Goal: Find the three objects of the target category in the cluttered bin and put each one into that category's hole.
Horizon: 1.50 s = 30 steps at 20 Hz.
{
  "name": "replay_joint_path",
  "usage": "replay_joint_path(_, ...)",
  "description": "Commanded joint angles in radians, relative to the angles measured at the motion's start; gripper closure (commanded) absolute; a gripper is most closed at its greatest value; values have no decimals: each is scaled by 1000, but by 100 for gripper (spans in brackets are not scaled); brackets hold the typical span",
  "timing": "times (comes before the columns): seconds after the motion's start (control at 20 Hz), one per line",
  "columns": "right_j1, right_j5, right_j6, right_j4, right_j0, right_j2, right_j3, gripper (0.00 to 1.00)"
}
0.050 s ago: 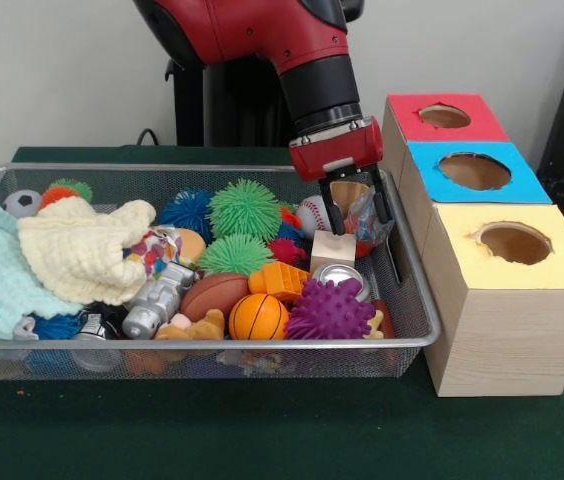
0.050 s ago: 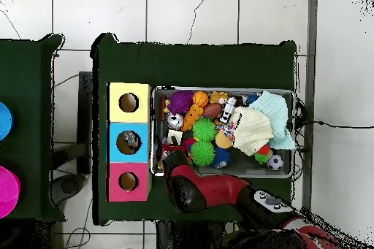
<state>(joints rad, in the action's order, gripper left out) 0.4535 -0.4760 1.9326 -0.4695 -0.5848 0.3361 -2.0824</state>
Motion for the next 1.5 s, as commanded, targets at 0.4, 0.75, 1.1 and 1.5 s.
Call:
replay_joint_path(0.4, -30, 157, 164, 61, -12, 3, 17, 0)
replay_joint_path(0.75, -77, 173, 172, 64, -18, 8, 6, 0)
replay_joint_path(1.1, -125, 146, 179, 71, -10, -3, 6, 0)
replay_joint_path(1.5, -127, 154, 171, 60, -19, 10, 9, 100)
